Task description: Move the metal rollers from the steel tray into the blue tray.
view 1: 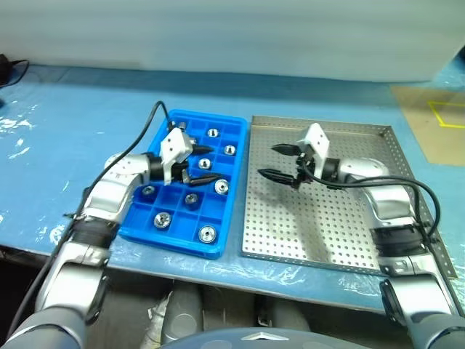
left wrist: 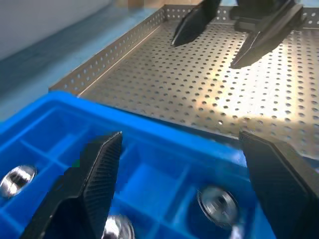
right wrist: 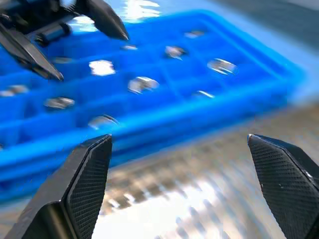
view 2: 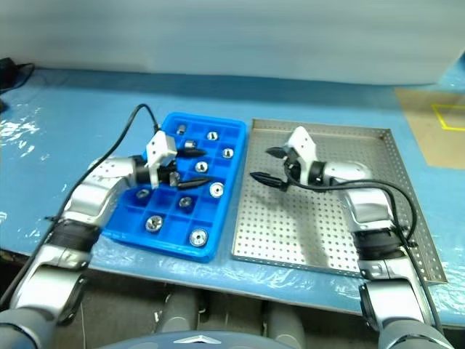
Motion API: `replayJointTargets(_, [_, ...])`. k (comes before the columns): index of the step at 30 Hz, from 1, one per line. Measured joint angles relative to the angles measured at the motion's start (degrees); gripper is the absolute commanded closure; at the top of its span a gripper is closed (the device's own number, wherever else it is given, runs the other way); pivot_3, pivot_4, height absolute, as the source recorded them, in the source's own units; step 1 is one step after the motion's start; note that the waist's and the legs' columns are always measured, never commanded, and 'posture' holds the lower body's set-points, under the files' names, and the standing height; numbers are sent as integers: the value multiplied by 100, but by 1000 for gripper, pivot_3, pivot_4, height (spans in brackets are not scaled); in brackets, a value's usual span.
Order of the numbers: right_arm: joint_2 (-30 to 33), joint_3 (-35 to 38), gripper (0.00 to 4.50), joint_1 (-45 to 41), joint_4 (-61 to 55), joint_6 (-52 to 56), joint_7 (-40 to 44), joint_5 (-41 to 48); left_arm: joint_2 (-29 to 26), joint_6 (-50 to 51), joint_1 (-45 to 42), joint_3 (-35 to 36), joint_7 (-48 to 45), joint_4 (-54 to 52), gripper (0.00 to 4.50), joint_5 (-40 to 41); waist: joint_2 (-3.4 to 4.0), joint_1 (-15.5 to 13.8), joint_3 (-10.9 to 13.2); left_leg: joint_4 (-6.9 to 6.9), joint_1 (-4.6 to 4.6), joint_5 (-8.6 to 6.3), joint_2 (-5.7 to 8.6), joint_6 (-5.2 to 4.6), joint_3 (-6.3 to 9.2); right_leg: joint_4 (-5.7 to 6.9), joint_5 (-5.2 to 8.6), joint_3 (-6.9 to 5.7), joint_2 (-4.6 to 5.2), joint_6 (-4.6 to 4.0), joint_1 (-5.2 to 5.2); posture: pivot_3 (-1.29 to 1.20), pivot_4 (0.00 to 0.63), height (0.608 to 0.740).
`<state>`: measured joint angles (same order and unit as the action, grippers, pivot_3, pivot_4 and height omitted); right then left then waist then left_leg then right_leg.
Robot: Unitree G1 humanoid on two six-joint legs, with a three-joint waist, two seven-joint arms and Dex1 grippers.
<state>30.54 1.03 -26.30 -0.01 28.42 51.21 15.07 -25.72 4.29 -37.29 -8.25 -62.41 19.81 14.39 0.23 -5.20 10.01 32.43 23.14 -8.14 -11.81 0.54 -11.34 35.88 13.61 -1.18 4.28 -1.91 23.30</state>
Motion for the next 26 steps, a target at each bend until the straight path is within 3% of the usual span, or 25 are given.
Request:
replayJointTargets(5, [-294,363,50,498,-222,-40,-1058,-140,555,-542,-378,-71,6,1039,544,-229,0,296,0,-7,-1,-1,-4,-3,1,-2,1,-3,-5,-2,5,-232,150,740])
replayJointTargets(10, [-421,365,50,571,-255,-177,-1634,-308,635,-777,-460,-75,-90,1315,544,-314,0,404,0,-3,-2,-12,-3,-23,-1,-2,1,-3,-3,-3,1,-221,150,740])
replayJointTargets(26, [-560,194,50,-129,654,-699,-1931,-564,543,-740,-221,109,78,1041,544,-312,0,352,0,0,2,-19,-4,-38,-4,-7,0,-5,1,-7,-1,-143,150,740])
